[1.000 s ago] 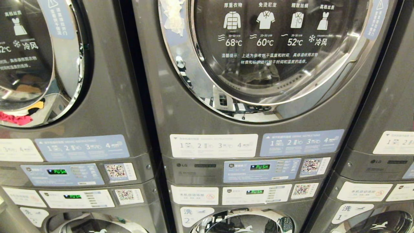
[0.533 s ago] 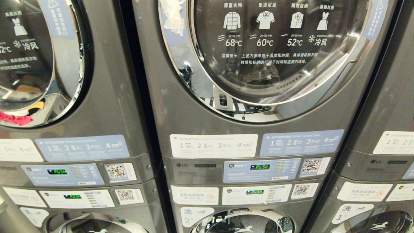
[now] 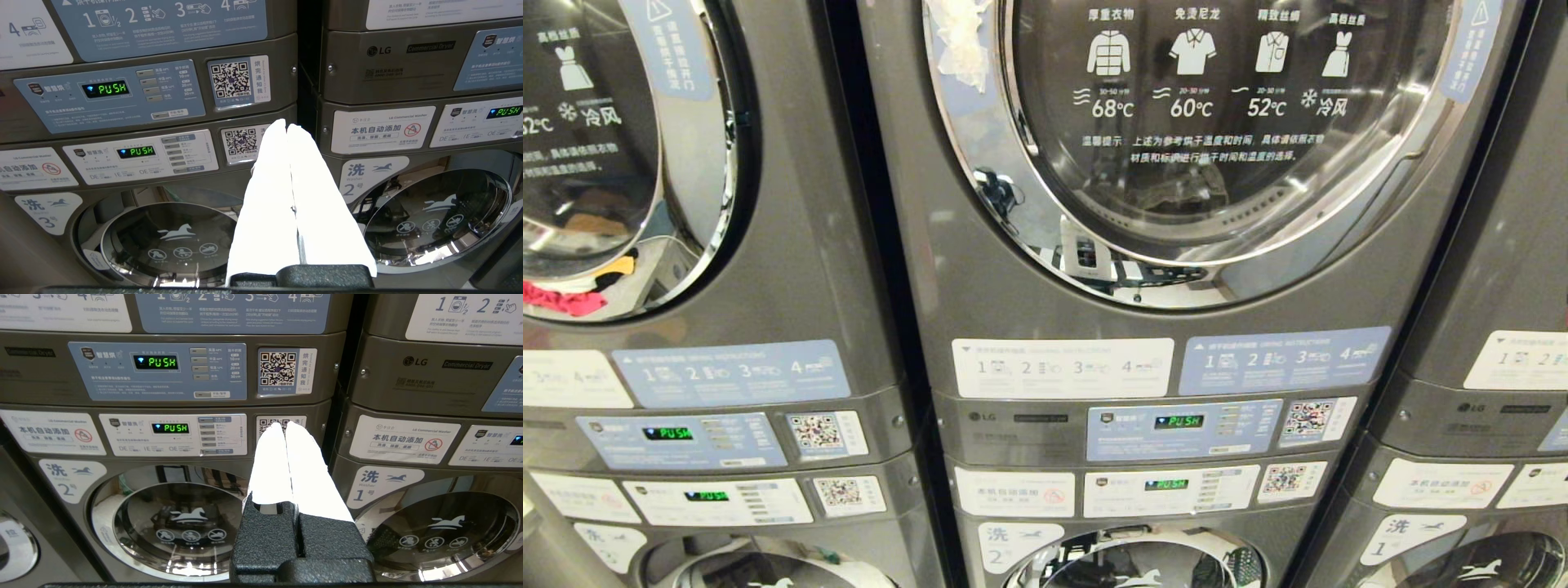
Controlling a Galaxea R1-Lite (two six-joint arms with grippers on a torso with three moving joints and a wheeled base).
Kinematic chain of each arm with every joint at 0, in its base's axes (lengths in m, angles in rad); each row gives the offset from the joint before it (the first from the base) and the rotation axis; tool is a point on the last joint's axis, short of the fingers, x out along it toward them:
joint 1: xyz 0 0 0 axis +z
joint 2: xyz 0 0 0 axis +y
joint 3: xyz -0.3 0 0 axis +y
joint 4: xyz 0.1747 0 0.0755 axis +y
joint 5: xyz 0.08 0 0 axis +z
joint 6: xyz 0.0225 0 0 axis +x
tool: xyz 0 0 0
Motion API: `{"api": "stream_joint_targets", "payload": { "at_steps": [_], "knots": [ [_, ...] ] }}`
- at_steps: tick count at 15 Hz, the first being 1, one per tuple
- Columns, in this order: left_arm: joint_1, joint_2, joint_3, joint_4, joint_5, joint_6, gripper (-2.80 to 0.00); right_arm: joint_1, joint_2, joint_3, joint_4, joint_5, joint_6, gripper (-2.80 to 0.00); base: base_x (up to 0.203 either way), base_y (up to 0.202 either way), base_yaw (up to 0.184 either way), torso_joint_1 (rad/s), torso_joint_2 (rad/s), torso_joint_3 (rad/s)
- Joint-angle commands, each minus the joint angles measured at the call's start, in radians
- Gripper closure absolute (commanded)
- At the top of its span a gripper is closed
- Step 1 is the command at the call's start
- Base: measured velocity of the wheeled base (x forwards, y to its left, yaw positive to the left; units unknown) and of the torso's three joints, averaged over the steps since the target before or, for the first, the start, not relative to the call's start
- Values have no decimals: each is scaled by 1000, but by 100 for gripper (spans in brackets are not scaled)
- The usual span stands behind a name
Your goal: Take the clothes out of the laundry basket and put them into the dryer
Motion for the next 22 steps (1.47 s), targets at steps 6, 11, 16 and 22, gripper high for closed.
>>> {"api": "stream_joint_targets", "payload": {
  "at_steps": [6, 11, 16, 22],
  "knots": [
    [1, -14, 1, 0, 1, 1, 0, 0, 0, 1, 3, 65, -179, 0, 0, 0, 0, 0, 0, 0],
    [1, -14, 6, -11, 7, -10, 0, 0, 0, 1, 6, 64, -155, 0, 0, 0, 0, 0, 0, 0],
    [1, -14, 6, -11, 10, -22, 0, 0, 0, 0, 9, 65, -153, 0, 0, 0, 0, 0, 0, 0],
    [1, -14, 6, -11, 10, -22, 0, 0, 0, 1, 9, 32, -123, 0, 0, 0, 0, 0, 0, 0]
  ]
}}
